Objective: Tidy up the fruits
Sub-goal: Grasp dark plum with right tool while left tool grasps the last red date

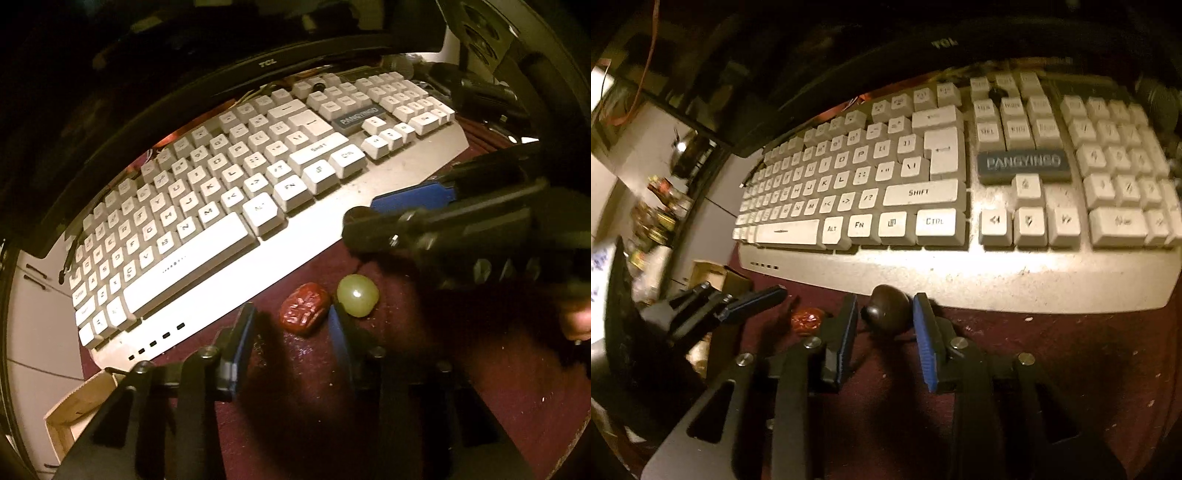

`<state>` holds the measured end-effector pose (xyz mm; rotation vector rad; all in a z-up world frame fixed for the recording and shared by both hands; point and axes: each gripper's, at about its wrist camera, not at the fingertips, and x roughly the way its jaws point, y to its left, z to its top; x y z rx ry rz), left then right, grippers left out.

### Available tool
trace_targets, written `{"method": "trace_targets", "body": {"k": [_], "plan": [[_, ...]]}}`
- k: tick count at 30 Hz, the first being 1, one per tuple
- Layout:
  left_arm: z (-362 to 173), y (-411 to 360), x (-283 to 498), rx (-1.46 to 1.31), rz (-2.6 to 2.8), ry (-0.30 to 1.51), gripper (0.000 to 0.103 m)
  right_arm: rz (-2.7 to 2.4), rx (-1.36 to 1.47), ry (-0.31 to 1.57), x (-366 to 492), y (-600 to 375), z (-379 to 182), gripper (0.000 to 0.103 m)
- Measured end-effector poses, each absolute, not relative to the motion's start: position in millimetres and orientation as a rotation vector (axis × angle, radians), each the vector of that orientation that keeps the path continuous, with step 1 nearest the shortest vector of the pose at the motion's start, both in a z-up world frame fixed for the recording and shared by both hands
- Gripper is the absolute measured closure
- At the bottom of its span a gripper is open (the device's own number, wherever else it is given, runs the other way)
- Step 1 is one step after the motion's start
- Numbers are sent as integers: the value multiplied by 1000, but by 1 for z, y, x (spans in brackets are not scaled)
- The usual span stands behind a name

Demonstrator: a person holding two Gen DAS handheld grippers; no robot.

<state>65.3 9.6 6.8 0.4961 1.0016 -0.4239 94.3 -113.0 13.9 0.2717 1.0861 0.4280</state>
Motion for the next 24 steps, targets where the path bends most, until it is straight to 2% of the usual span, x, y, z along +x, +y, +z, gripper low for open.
{"method": "trace_targets", "body": {"k": [6,9,14,16,17,23,24], "plan": [[3,-6,66,511,-452,1002,83,381,84,1035,85,-91,17,71],[2,-10,67,506,-460,1004,82,385,67,1031,84,-88,17,76],[10,-11,62,543,-458,977,80,385,99,1037,86,-91,16,77],[14,-13,63,553,-450,957,68,393,119,1047,88,-92,15,77],[15,-13,64,557,-446,948,66,394,125,1049,88,-94,15,77],[9,-17,70,560,-447,963,69,396,133,1050,88,-97,15,77],[8,-16,71,550,-447,977,77,396,134,1051,88,-96,15,77]]}}
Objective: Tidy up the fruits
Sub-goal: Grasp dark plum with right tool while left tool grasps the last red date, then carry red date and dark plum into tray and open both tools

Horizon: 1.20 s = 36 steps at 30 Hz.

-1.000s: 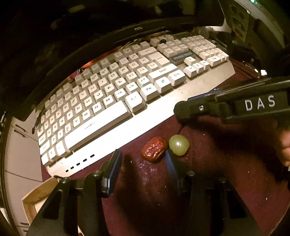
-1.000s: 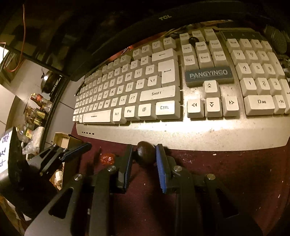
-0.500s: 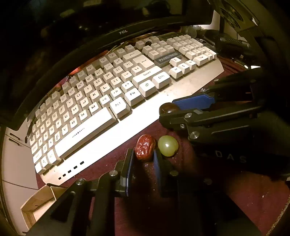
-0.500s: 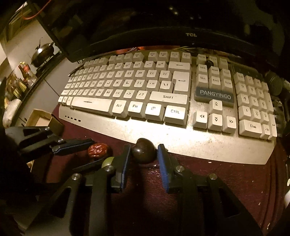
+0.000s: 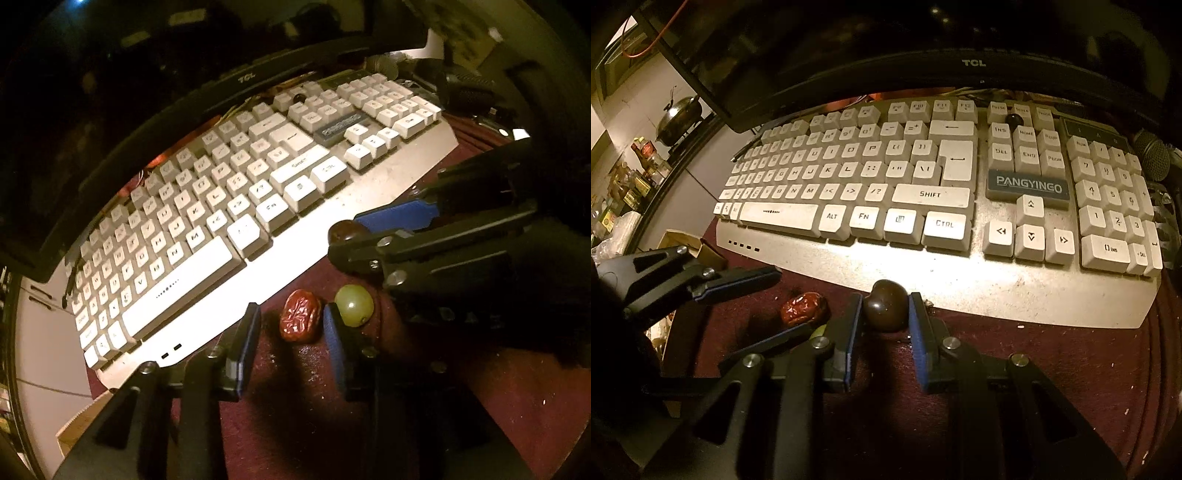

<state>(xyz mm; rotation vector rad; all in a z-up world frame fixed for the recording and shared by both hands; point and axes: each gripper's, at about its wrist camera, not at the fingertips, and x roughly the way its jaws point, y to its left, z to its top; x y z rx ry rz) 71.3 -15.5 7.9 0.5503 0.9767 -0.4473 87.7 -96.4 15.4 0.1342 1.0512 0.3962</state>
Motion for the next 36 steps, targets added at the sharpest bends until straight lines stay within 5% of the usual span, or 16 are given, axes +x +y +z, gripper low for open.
{"method": "trace_targets", "body": {"k": [1,18,36], "plan": [[6,-14,73,533,-458,1002,83,397,138,1052,88,-97,15,77],[37,27,39,327,-369,974,84,432,169,992,82,-101,29,77],[104,148,-121,-16,-32,704,84,686,-4,758,0,-15,72,77]]}}
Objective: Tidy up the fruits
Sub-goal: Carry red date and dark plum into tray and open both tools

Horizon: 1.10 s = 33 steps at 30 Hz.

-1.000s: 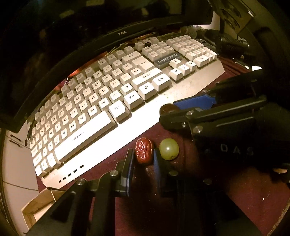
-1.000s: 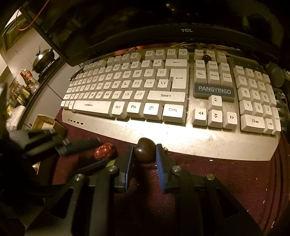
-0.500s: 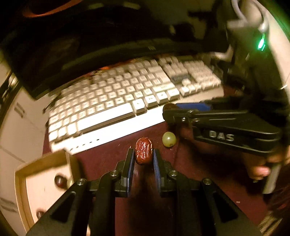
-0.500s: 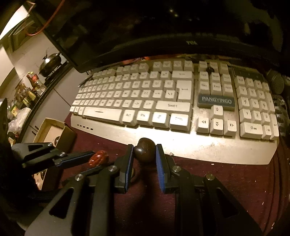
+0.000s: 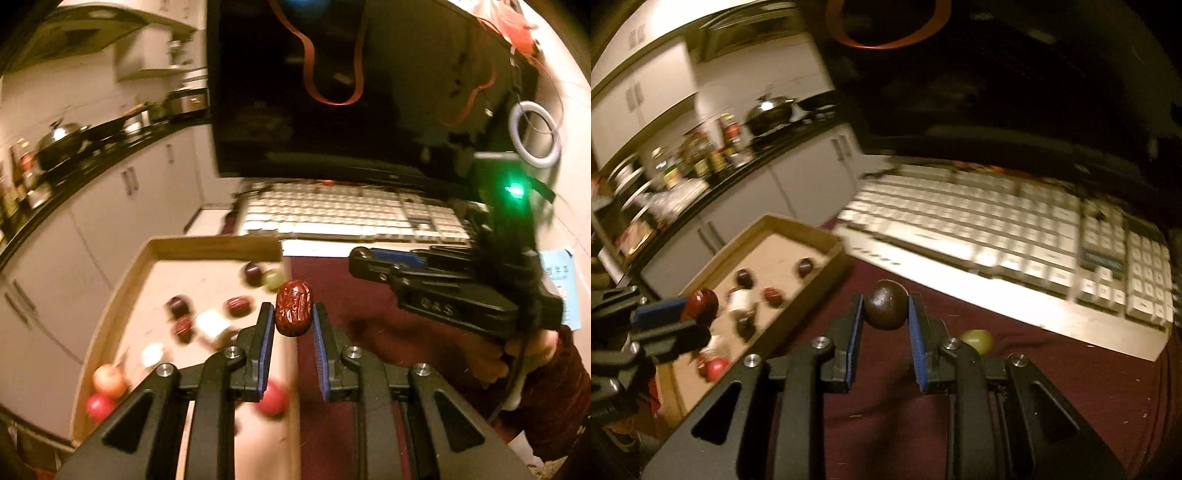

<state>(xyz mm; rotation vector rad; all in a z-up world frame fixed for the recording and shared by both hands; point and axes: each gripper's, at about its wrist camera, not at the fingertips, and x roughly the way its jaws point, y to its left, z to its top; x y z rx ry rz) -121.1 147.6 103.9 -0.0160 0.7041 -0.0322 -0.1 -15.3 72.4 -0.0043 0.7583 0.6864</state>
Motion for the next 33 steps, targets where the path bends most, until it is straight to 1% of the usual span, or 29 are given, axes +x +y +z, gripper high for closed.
{"method": "trace_targets", "body": {"k": [8,15,23,33], "plan": [[95,199,-132,-55,93,699,84,837,-96,727,-47,63,85,77],[72,227,-126,-99,107,762,84,857,-119,776,-47,106,76,77],[55,225,-100,-85,78,823,84,763,-148,859,-26,114,48,77],[37,222,-81,-71,54,931,84,741,-181,933,-11,127,33,77]]}}
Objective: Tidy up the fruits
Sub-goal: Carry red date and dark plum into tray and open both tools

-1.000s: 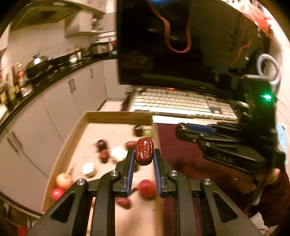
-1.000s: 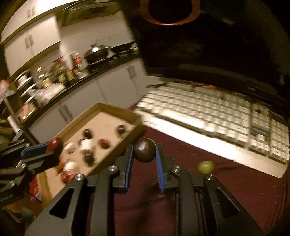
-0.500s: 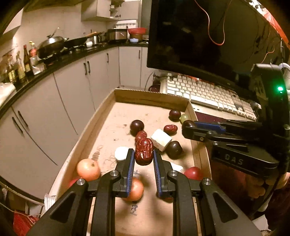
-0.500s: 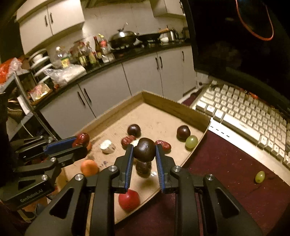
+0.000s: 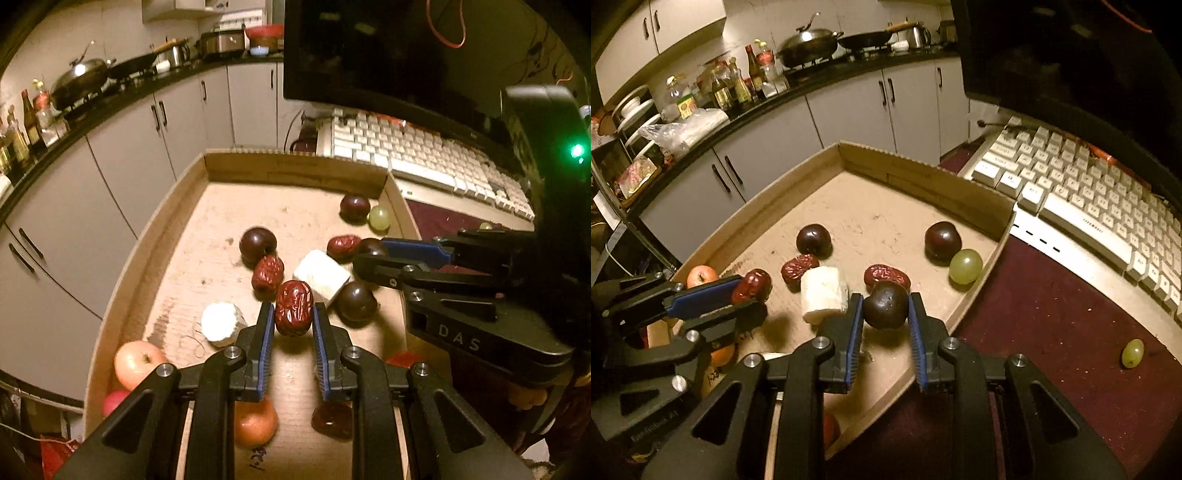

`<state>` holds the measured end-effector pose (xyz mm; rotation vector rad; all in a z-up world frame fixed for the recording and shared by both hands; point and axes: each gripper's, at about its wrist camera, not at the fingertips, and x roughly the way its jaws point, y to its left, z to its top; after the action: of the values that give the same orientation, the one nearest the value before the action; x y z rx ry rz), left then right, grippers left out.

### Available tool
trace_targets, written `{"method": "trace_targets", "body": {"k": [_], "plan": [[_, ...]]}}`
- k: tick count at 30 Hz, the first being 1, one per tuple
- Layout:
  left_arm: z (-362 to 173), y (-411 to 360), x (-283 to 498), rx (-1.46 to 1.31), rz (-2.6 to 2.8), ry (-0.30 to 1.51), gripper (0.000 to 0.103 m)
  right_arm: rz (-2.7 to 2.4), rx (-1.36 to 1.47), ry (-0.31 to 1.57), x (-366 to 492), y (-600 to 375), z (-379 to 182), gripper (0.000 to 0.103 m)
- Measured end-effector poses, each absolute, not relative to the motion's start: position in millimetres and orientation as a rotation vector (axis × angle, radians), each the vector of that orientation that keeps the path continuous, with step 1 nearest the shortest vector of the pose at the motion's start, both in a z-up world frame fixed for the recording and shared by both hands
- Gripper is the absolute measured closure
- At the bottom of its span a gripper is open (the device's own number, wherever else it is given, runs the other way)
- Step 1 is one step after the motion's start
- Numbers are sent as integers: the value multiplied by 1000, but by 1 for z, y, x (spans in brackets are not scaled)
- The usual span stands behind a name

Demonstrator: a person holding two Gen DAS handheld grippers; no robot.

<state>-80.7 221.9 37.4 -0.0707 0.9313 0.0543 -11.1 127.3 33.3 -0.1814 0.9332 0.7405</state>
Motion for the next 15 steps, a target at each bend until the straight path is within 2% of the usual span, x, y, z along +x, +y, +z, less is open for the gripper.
{"method": "trace_targets", "body": {"k": [9,11,13,15], "plan": [[25,224,-71,-91,87,1011,80,734,-235,961,-9,135,30,77],[26,224,-72,-104,102,1011,68,740,-238,950,-9,135,30,76],[29,225,-76,-113,138,997,49,758,-232,948,-10,135,31,73],[34,226,-82,-132,161,963,41,771,-226,944,-9,133,31,71]]}}
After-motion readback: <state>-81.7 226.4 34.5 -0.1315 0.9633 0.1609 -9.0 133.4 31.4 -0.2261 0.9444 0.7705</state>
